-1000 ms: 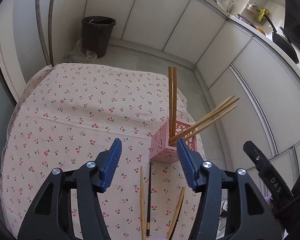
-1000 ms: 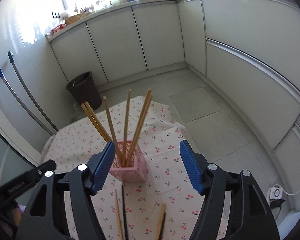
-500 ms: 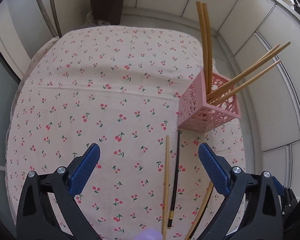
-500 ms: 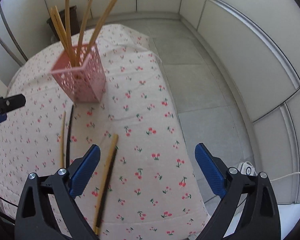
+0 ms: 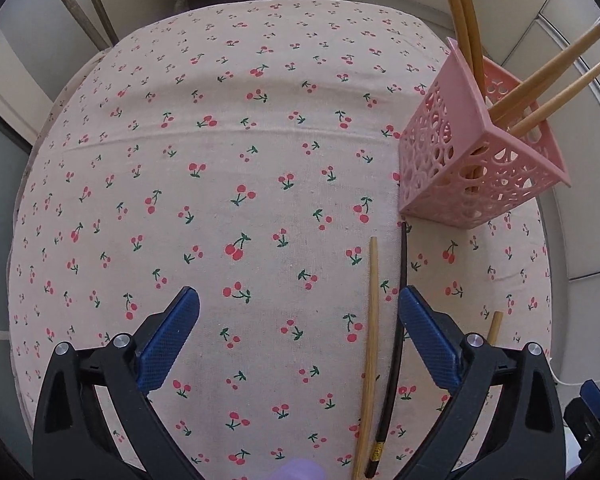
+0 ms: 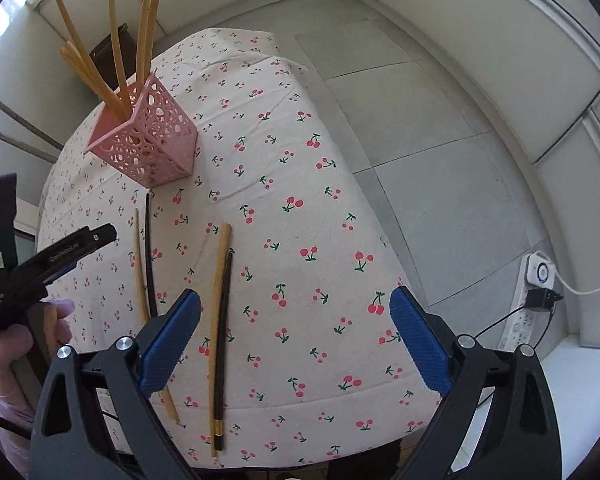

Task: Organize utensils
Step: 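Move both open grippers back over the remaining chopsticks on the cloth, then close the left gripper on a wooden chopstick while the right gripper grasps another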

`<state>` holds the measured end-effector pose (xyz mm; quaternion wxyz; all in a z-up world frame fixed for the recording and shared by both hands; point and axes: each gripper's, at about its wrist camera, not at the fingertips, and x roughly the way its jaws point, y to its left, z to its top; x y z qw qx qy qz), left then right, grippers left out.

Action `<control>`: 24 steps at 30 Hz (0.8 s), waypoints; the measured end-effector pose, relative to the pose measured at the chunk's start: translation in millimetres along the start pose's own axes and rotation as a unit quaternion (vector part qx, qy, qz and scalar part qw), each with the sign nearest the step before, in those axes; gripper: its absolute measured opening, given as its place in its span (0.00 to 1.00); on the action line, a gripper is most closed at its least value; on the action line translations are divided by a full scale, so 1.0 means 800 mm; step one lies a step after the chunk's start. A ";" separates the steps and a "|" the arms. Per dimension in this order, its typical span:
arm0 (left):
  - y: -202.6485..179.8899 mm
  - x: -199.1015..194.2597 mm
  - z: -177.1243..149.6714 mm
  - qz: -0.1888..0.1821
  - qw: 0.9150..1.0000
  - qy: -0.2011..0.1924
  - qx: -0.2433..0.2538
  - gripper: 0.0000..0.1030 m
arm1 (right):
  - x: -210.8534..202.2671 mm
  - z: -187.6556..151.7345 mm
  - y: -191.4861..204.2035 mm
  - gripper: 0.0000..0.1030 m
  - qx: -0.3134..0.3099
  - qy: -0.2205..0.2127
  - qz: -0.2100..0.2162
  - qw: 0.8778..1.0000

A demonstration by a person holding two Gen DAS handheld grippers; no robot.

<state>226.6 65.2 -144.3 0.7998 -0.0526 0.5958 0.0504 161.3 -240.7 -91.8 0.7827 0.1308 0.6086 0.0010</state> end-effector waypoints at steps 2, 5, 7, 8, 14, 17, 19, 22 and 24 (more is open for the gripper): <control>-0.001 0.003 0.000 0.001 1.000 0.001 -0.001 0.93 | -0.003 -0.002 -0.004 0.90 0.010 0.002 0.009 1.000; 0.001 0.010 0.001 0.000 1.000 0.005 -0.004 0.93 | -0.002 -0.002 -0.006 0.90 0.020 0.003 0.015 1.000; 0.001 0.015 0.002 0.003 1.000 0.006 -0.003 0.93 | -0.001 -0.002 -0.009 0.90 0.024 0.007 0.017 1.000; 0.000 0.018 0.003 0.007 1.000 0.003 -0.001 0.92 | 0.000 -0.003 -0.010 0.90 0.026 0.009 0.017 0.999; -0.014 0.027 0.006 0.020 0.999 -0.016 0.021 0.75 | 0.009 -0.003 -0.011 0.90 0.029 0.020 0.016 0.999; -0.019 0.038 0.008 0.007 1.000 -0.002 0.014 0.67 | 0.009 -0.004 -0.008 0.90 0.026 0.019 0.017 0.999; -0.021 0.040 0.008 0.012 1.000 -0.007 0.016 0.67 | 0.009 -0.004 -0.008 0.90 0.024 0.018 0.017 0.999; -0.024 0.039 0.008 0.015 1.000 -0.010 0.020 0.61 | 0.008 -0.004 -0.007 0.90 0.023 0.017 0.017 0.999; -0.027 0.038 0.007 0.015 0.999 -0.013 0.025 0.56 | 0.009 -0.004 -0.006 0.90 0.022 0.017 0.016 0.999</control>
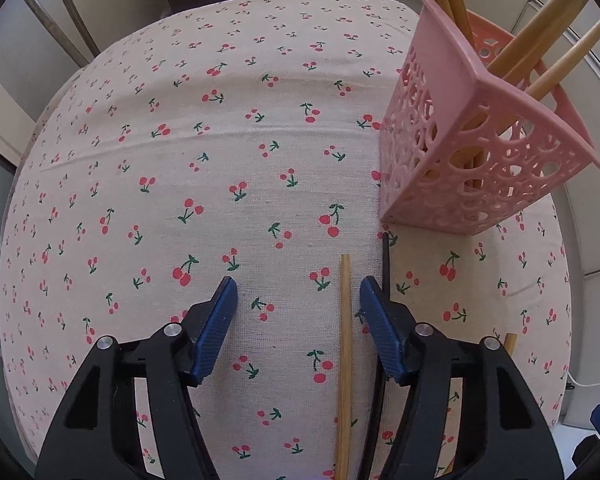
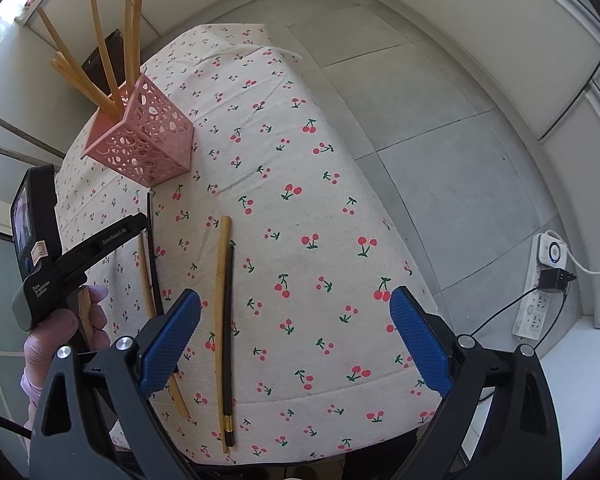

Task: Organize utensils
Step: 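Close the left gripper on a wooden chopstick while the right gripper grasps another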

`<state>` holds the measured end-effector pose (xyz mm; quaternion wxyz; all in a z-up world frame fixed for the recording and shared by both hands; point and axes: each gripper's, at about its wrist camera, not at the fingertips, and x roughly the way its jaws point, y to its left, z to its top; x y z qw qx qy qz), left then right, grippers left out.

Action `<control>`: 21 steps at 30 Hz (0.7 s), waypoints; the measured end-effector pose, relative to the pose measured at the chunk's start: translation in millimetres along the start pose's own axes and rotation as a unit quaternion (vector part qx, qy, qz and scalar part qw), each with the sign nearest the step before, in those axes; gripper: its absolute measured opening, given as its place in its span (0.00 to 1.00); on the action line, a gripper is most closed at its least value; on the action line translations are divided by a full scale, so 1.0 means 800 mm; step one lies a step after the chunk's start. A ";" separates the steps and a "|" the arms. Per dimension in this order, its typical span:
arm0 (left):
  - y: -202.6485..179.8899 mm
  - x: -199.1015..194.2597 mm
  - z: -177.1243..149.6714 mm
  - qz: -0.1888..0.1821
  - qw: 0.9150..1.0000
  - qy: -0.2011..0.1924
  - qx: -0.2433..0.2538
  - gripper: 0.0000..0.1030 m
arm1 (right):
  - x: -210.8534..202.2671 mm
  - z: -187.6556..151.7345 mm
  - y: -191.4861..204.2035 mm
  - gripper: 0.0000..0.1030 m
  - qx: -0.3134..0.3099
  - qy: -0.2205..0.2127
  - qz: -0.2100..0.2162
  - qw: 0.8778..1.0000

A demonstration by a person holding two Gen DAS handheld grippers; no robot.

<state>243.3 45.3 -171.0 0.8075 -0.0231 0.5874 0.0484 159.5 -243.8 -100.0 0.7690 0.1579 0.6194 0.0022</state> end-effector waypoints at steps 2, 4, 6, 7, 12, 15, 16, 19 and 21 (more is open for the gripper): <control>-0.005 -0.001 -0.001 -0.003 1.000 -0.002 0.004 0.48 | 0.001 0.000 0.001 0.90 -0.002 0.002 0.000 1.000; -0.015 -0.003 -0.003 -0.003 1.000 -0.005 0.014 0.39 | 0.003 -0.001 0.002 0.90 -0.004 0.003 -0.002 1.000; -0.029 -0.006 -0.009 -0.004 1.000 -0.008 0.024 0.29 | 0.004 -0.001 0.003 0.90 -0.005 0.003 -0.004 1.000; -0.033 -0.007 -0.010 -0.005 1.000 -0.008 0.028 0.24 | 0.004 -0.001 0.004 0.90 -0.006 0.003 -0.005 1.000; -0.049 -0.011 -0.018 0.004 0.999 -0.021 0.046 0.05 | 0.008 -0.001 0.008 0.90 -0.010 0.006 -0.008 1.000; -0.052 -0.017 -0.025 0.003 0.998 -0.031 0.050 0.04 | 0.009 -0.001 0.011 0.90 -0.013 0.005 -0.010 1.000; -0.055 -0.021 -0.027 0.005 0.998 -0.039 0.053 0.04 | 0.010 -0.001 0.012 0.90 -0.014 0.005 -0.010 1.000; -0.047 -0.037 -0.040 0.009 0.996 -0.060 0.062 0.04 | 0.012 0.000 0.015 0.90 -0.014 0.005 -0.011 1.000; -0.041 -0.052 -0.044 0.008 0.996 -0.071 0.062 0.04 | 0.015 0.002 0.017 0.90 -0.013 0.006 -0.012 1.000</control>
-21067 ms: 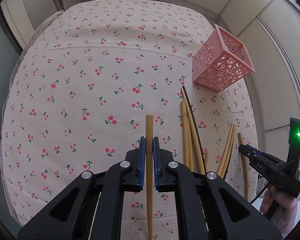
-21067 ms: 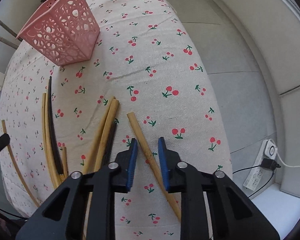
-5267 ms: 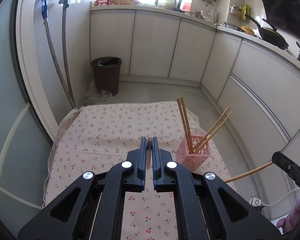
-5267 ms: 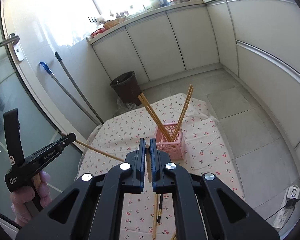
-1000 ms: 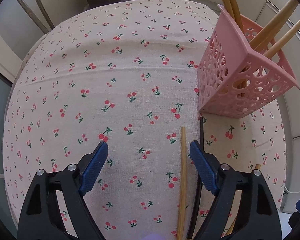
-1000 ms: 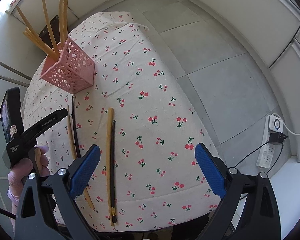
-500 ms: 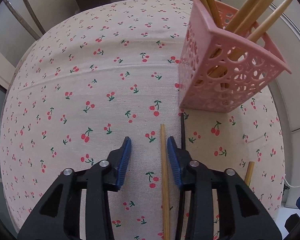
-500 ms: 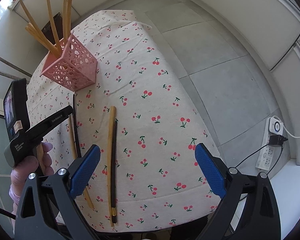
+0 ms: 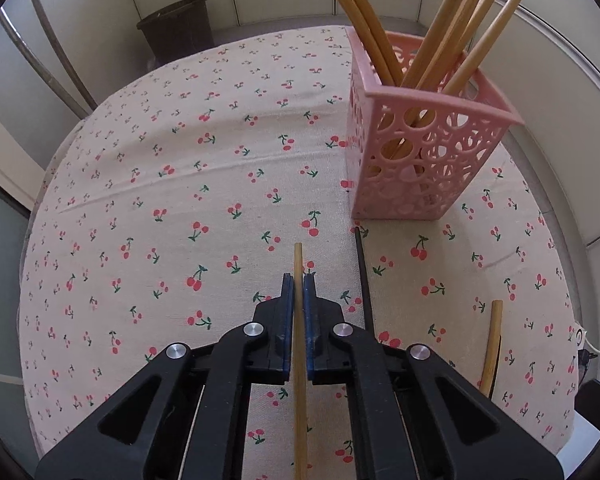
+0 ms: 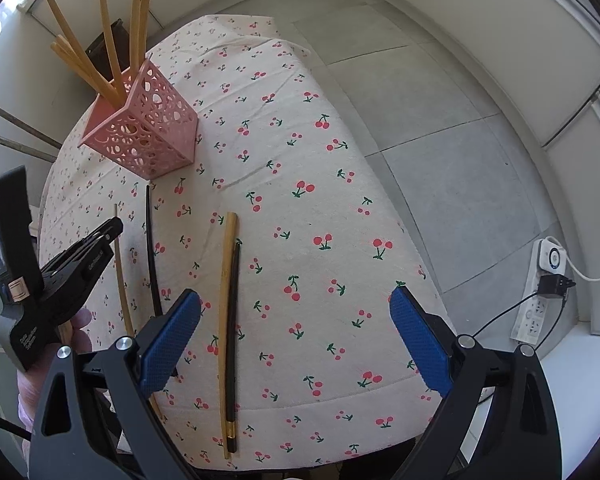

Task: Organize utensils
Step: 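Close the left gripper on a wooden chopstick while the right gripper grasps another, then carry both chopsticks into the pink holder and open both grippers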

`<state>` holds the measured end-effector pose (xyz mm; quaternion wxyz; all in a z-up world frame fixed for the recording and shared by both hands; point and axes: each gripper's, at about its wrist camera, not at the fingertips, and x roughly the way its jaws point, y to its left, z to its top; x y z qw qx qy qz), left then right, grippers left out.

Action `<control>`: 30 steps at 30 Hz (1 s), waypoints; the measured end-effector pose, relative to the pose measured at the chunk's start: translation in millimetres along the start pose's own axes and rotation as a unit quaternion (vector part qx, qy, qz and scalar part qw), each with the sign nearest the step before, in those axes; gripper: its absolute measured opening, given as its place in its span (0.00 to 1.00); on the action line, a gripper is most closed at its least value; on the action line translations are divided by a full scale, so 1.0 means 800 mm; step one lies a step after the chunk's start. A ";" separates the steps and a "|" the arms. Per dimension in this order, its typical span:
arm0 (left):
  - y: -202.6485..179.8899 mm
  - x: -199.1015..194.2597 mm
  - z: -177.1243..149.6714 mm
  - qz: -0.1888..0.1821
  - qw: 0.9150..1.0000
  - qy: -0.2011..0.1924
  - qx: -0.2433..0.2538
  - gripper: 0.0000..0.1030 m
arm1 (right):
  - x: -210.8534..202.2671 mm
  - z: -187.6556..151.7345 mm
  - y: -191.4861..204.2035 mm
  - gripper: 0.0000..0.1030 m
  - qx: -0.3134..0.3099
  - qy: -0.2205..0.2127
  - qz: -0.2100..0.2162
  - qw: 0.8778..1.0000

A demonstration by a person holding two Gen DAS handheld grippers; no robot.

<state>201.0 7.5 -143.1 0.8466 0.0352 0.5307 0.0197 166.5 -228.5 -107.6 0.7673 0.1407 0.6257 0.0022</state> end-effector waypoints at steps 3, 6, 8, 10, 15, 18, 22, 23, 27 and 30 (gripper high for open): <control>0.014 -0.026 -0.002 -0.003 1.000 -0.018 -0.007 0.04 | 0.010 0.005 0.005 0.90 0.005 0.003 -0.002 1.000; 0.033 -0.048 -0.001 -0.010 0.999 -0.036 -0.019 0.04 | 0.028 0.012 0.008 0.90 0.021 0.018 0.010 1.000; 0.041 -0.063 0.004 -0.013 0.998 -0.049 -0.030 0.04 | 0.042 0.017 0.011 0.90 0.034 0.028 0.027 0.999; 0.052 -0.074 0.006 -0.017 0.998 -0.057 -0.037 0.04 | 0.054 0.023 0.017 0.87 0.042 0.030 0.034 0.998; 0.081 -0.085 0.009 -0.026 0.996 -0.066 -0.048 0.04 | 0.075 0.034 0.037 0.71 0.025 0.010 0.003 1.000; 0.094 -0.086 0.009 -0.025 0.996 -0.069 -0.050 0.04 | 0.085 0.038 0.049 0.67 0.011 0.002 -0.007 1.000; 0.104 -0.090 0.008 -0.028 0.995 -0.071 -0.059 0.04 | 0.092 0.042 0.069 0.61 -0.011 -0.010 -0.026 1.000; 0.107 -0.092 0.008 -0.028 0.995 -0.072 -0.061 0.04 | 0.093 0.042 0.074 0.58 -0.017 -0.013 -0.032 0.999; 0.115 -0.095 0.008 -0.024 0.995 -0.076 -0.065 0.04 | 0.096 0.039 0.095 0.36 -0.049 -0.026 -0.061 0.997; 0.121 -0.095 0.008 -0.022 0.994 -0.076 -0.069 0.04 | 0.095 0.038 0.106 0.09 -0.061 -0.029 -0.061 0.996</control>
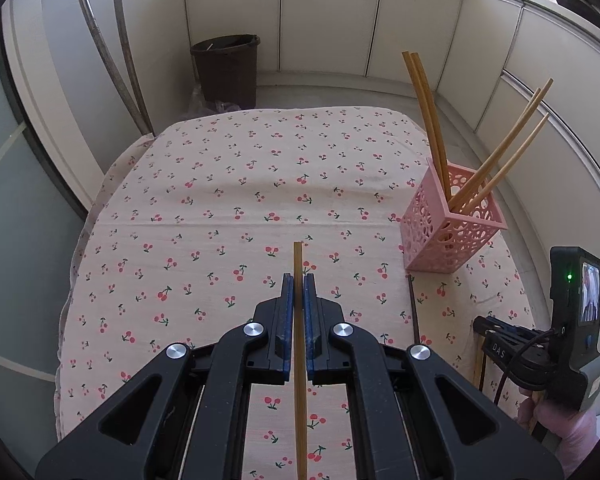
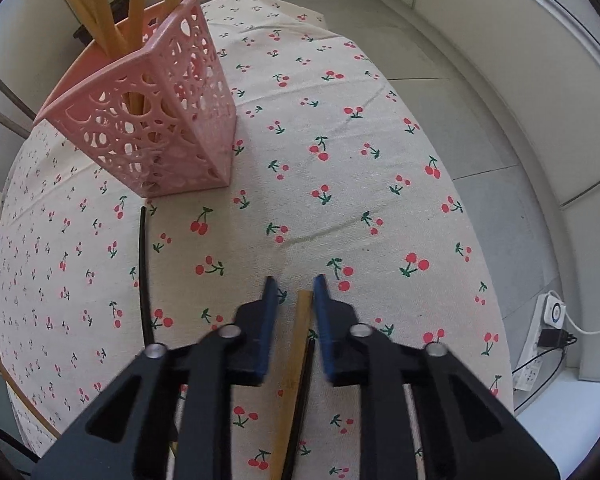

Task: Organize utensils
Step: 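Carry both chopsticks into the pink holder and open both grippers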

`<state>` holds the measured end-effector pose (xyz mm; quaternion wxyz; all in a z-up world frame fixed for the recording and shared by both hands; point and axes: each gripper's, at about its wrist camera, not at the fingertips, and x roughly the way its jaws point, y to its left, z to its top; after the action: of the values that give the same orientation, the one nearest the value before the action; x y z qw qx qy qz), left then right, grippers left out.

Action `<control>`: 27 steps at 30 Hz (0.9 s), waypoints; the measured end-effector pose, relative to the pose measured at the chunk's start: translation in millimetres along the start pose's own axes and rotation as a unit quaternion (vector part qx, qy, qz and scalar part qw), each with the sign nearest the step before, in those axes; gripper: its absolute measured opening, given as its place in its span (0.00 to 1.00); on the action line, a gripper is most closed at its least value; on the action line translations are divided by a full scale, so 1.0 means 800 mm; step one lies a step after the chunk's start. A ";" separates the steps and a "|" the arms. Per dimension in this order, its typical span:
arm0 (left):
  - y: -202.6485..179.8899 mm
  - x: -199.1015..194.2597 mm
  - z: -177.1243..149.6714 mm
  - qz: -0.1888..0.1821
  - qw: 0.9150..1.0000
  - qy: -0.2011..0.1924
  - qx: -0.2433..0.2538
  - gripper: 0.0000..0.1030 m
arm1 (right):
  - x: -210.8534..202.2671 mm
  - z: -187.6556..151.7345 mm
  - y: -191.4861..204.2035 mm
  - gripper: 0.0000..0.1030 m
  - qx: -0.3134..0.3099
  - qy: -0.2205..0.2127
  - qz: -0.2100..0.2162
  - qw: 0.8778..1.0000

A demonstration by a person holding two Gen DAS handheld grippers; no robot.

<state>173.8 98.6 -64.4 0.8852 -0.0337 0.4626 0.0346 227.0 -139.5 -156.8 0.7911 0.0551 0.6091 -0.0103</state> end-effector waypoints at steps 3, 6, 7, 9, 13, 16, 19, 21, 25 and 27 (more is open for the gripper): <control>0.004 0.001 0.000 0.001 1.000 0.001 -0.004 0.04 | -0.001 0.000 0.000 0.09 0.005 -0.007 0.002 1.000; 0.005 -0.002 0.001 0.000 1.000 -0.003 -0.005 0.04 | -0.007 0.002 0.000 0.08 0.015 -0.016 0.014 1.000; 0.006 -0.004 0.002 -0.001 1.000 -0.005 -0.005 0.04 | -0.012 0.002 -0.001 0.08 0.017 -0.022 0.017 0.999; 0.006 -0.009 0.003 -0.003 1.000 -0.010 -0.006 0.04 | -0.028 0.001 0.001 0.08 0.019 -0.037 0.025 0.999; 0.011 -0.021 0.005 -0.008 1.000 -0.022 -0.008 0.04 | -0.060 -0.001 -0.001 0.08 0.017 -0.067 0.044 0.997; 0.013 -0.031 0.006 -0.011 0.999 -0.032 -0.009 0.04 | -0.088 -0.006 -0.004 0.08 0.014 -0.090 0.061 0.994; 0.015 -0.043 0.007 -0.015 0.999 -0.042 -0.009 0.04 | -0.118 -0.014 -0.004 0.08 0.009 -0.114 0.074 0.991; 0.016 -0.051 0.008 -0.017 0.999 -0.048 -0.007 0.04 | -0.134 -0.019 -0.007 0.08 0.004 -0.126 0.083 0.989; 0.020 -0.065 0.009 -0.020 0.998 -0.060 -0.007 0.04 | -0.161 -0.027 -0.012 0.08 0.001 -0.141 0.101 0.985; 0.020 -0.074 0.010 -0.022 0.998 -0.066 -0.006 0.04 | -0.176 -0.033 -0.015 0.08 -0.004 -0.150 0.107 0.983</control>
<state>145.0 113.6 -11.8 0.9140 -0.0469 0.4026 0.0201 164.5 -156.1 -28.4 0.8703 0.1143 0.4741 0.0684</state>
